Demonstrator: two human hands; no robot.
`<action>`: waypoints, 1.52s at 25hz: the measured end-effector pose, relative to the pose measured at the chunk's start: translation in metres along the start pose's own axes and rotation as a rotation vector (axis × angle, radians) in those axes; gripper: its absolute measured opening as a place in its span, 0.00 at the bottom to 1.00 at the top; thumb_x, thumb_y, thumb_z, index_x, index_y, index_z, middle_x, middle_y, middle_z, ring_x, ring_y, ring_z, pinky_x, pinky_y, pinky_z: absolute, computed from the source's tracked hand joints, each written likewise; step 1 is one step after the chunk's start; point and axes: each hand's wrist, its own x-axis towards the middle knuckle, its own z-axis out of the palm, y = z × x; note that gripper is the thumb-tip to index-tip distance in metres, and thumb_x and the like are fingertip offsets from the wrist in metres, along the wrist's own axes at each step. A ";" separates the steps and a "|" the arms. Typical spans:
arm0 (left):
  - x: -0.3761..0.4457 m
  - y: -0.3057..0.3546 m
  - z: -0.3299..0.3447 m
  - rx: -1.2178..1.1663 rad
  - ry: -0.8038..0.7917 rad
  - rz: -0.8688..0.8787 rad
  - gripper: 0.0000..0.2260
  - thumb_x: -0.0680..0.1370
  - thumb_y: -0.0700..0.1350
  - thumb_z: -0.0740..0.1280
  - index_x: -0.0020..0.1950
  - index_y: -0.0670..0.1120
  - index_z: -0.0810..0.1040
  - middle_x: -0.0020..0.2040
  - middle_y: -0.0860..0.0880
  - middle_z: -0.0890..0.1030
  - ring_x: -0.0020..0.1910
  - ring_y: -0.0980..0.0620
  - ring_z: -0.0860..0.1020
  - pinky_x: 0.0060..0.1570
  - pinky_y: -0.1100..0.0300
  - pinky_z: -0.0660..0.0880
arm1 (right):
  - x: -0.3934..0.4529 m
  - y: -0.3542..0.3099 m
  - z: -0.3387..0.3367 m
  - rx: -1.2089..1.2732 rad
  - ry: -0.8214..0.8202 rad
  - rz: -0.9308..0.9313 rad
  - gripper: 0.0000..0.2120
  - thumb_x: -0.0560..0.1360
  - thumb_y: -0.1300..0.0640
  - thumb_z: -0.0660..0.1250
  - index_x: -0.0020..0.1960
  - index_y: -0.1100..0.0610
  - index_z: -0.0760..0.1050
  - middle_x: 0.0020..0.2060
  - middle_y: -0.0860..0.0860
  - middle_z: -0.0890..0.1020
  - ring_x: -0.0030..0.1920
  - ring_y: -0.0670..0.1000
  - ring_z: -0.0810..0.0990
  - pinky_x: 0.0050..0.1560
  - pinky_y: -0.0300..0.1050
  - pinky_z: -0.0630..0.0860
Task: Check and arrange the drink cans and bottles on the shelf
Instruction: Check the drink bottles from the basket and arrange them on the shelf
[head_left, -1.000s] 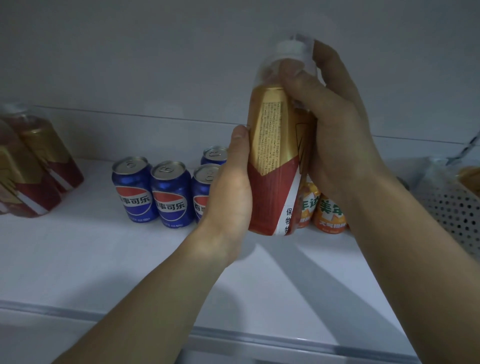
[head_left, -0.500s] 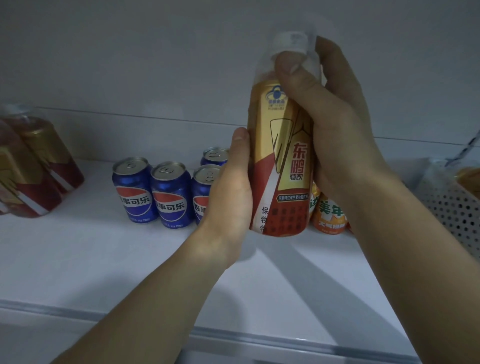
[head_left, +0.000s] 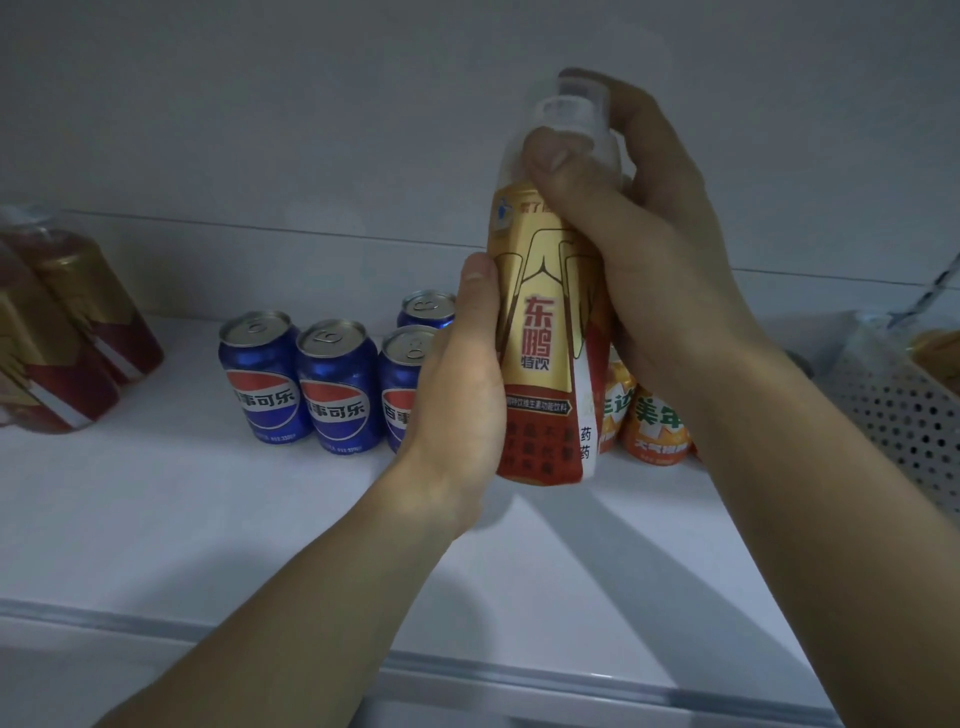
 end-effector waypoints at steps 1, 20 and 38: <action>0.000 -0.001 0.000 -0.002 0.008 -0.001 0.22 0.83 0.63 0.49 0.53 0.58 0.82 0.52 0.51 0.87 0.53 0.52 0.85 0.62 0.44 0.77 | 0.001 0.001 0.000 0.008 -0.007 0.014 0.24 0.76 0.57 0.71 0.70 0.58 0.71 0.45 0.52 0.84 0.41 0.49 0.86 0.44 0.46 0.82; -0.001 0.003 -0.007 -0.017 0.003 0.009 0.25 0.83 0.62 0.47 0.53 0.55 0.82 0.50 0.50 0.88 0.51 0.50 0.86 0.58 0.47 0.80 | 0.002 -0.005 -0.005 -0.053 -0.024 0.013 0.21 0.79 0.55 0.68 0.70 0.58 0.74 0.52 0.53 0.85 0.53 0.53 0.86 0.53 0.50 0.81; -0.002 0.002 -0.001 -0.034 -0.059 -0.036 0.26 0.82 0.65 0.47 0.60 0.56 0.81 0.56 0.51 0.86 0.56 0.49 0.85 0.63 0.42 0.76 | 0.005 -0.009 -0.013 0.001 0.054 -0.005 0.19 0.79 0.56 0.69 0.68 0.61 0.75 0.47 0.52 0.87 0.49 0.54 0.87 0.52 0.51 0.83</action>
